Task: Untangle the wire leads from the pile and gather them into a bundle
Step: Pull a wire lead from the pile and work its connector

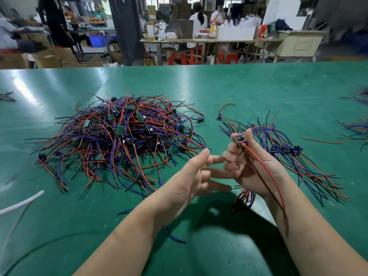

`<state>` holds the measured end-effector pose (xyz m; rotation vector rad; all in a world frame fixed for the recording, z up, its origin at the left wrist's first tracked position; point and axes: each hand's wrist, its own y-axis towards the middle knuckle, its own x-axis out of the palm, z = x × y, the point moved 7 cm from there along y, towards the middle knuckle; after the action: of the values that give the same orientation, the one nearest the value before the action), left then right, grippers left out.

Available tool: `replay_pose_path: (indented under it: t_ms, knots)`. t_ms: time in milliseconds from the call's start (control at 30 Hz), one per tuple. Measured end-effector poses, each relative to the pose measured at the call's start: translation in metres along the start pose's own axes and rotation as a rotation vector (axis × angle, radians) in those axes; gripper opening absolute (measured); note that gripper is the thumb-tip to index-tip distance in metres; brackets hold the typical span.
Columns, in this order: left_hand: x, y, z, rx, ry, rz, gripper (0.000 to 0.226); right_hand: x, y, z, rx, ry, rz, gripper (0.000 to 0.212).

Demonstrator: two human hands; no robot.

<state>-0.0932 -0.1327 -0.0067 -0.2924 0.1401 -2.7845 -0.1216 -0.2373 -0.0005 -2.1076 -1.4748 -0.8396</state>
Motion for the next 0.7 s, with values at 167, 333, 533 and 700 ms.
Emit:
replay_pose_path:
  t_ms: [167, 333, 533, 700]
  knots:
    - [-0.018, -0.001, -0.002, 0.102, -0.119, 0.209, 0.031, -0.011, -0.001, 0.007, -0.002, -0.373, 0.113, 0.024]
    - [-0.028, -0.001, -0.016, 0.066, -0.062, 0.337, 0.033, -0.014, 0.002, 0.016, -0.069, -0.709, 0.213, 0.034]
    - [-0.017, -0.004, -0.023, -0.108, 0.002, 0.211, 0.016, -0.034, 0.004, -0.001, -0.058, -0.582, 0.326, 0.023]
    - [0.006, -0.008, -0.027, -0.164, 0.036, 0.058, 0.022, -0.067, -0.002, -0.032, -0.174, -0.352, 0.566, 0.020]
